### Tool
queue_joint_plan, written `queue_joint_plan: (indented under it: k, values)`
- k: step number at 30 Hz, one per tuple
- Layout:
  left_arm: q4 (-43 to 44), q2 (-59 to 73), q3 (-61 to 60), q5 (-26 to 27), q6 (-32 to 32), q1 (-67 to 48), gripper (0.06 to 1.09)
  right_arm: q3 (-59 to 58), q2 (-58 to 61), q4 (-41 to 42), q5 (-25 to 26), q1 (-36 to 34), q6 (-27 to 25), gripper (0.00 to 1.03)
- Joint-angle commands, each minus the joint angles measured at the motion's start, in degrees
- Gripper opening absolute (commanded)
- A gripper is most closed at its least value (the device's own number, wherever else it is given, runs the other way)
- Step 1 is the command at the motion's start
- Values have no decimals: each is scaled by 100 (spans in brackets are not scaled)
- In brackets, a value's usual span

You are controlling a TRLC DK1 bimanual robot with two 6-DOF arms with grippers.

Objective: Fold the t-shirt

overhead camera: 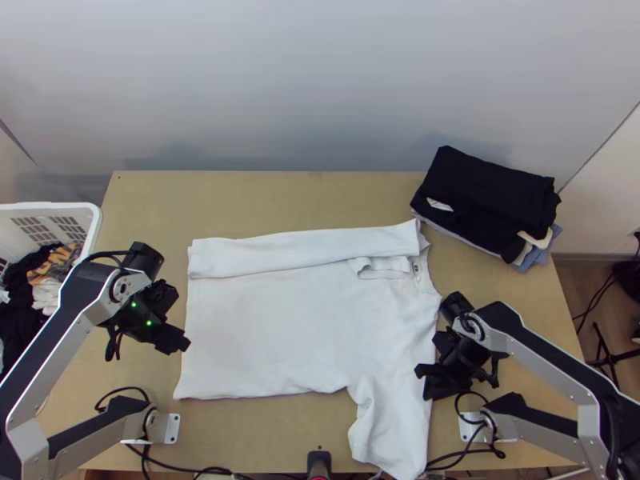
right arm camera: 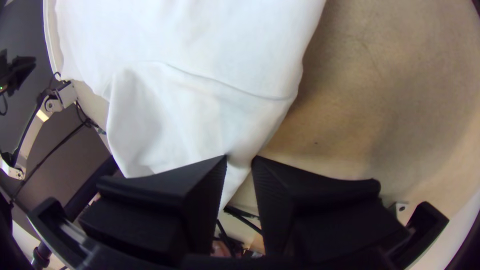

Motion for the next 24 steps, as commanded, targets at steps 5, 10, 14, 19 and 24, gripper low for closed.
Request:
queue_joint_plan:
  k: [5, 10, 14, 19, 24]
  values:
    - [-108, -22, 36, -52, 273, 14, 59, -132, -256, 190, -45, 431, -24, 22]
    - [-328, -58, 106, -122, 687, 164, 59, -140, -344, 287, -45, 483, -32, 6]
    - [-433, -84, 27, -122, 1135, 357, 59, -158, -563, 393, -36, 536, 29, 3]
    - [-512, 127, -482, -131, 1451, 260, 54, -167, -563, 454, -36, 518, 56, 3]
    - [-293, 355, -992, -8, 1240, -144, 49, -176, -537, 472, -36, 501, 73, 3]
